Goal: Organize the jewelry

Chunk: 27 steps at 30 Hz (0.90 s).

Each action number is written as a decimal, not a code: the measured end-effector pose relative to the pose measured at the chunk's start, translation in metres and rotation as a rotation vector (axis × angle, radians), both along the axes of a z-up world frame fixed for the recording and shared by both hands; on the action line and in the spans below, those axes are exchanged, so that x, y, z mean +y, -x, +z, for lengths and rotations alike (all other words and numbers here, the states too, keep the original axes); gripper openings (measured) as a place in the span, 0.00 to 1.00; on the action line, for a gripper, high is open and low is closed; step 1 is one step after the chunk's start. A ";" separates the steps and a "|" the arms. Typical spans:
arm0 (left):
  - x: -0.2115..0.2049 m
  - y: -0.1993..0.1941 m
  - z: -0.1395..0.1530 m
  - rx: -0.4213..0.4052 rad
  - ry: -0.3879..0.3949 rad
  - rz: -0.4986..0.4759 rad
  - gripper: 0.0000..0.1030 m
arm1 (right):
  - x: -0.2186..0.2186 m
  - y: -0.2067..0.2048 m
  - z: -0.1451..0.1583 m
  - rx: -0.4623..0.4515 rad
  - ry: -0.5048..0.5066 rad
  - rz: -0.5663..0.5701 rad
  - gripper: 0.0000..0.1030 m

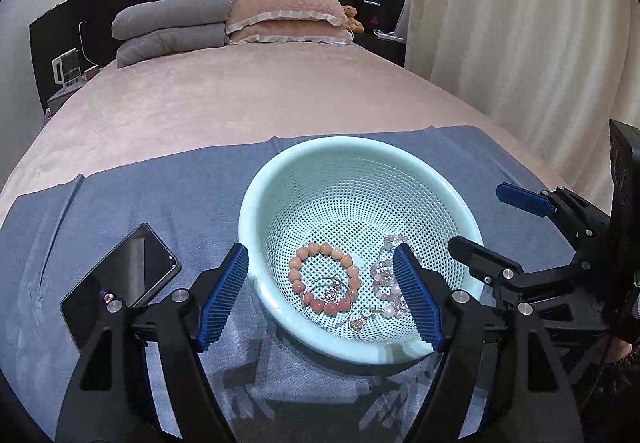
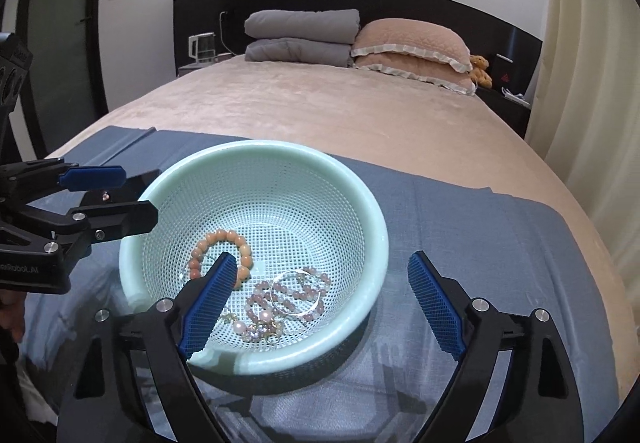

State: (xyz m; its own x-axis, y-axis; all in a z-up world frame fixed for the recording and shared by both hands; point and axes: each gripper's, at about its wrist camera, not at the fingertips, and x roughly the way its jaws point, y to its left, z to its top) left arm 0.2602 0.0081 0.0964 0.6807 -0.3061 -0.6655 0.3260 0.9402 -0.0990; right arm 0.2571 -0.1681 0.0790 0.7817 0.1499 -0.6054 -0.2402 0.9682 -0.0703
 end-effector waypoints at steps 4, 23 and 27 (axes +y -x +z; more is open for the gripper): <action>0.004 0.020 0.014 -0.040 -0.003 0.033 0.89 | -0.005 0.018 0.011 -0.018 -0.003 -0.020 0.82; 0.005 0.133 0.015 -0.163 -0.019 0.047 0.94 | -0.021 0.124 0.027 -0.074 -0.075 -0.091 0.86; 0.005 0.155 0.002 -0.102 0.016 0.041 0.94 | -0.023 0.145 0.014 -0.041 -0.125 -0.115 0.86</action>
